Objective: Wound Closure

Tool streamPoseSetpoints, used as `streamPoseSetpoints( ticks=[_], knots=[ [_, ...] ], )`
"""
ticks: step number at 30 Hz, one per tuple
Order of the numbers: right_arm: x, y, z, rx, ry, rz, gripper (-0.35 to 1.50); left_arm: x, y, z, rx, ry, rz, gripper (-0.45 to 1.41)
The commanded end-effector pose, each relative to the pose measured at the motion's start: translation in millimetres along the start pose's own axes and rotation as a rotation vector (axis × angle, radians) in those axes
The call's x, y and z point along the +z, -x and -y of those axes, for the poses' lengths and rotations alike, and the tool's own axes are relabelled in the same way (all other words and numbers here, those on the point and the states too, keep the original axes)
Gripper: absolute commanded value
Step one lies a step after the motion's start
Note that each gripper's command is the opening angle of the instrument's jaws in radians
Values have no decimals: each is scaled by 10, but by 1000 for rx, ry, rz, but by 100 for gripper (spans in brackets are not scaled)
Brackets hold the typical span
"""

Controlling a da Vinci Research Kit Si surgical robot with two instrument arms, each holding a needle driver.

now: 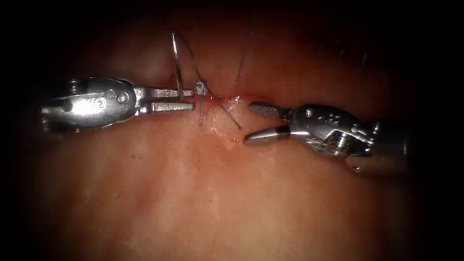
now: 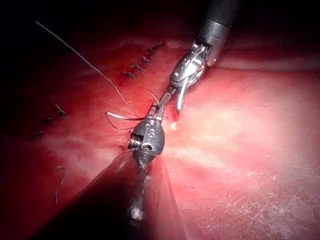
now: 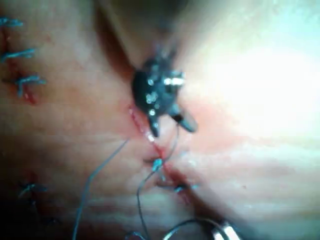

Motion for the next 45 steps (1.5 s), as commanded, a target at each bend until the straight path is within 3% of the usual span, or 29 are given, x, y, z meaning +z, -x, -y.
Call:
streamPoseSetpoints(
  ticks=[1,10,13,16,21,32,45],
  knots=[
    [11,5,-2,-6,-1,1,69,4,0,6,-2,1,-4,-45],
    [28,21,-3,-22,-4,23,52,-1,-9,7,-10,5,-6,-45],
    [32,23,-3,-23,-13,29,30,1,-11,5,-11,3,-5,-45],
    [35,22,-2,-22,-22,30,-3,1,-15,4,-13,2,-4,-45],
    [44,23,0,-24,-40,34,-35,-1,-24,1,-19,3,-5,-45],
    [32,30,0,-30,-86,71,-35,-2,-30,-3,-21,8,-8,-45],
    [24,21,45,44,-219,126,-35,-3,-32,-26,-9,21,-17,-45]
  ],
)
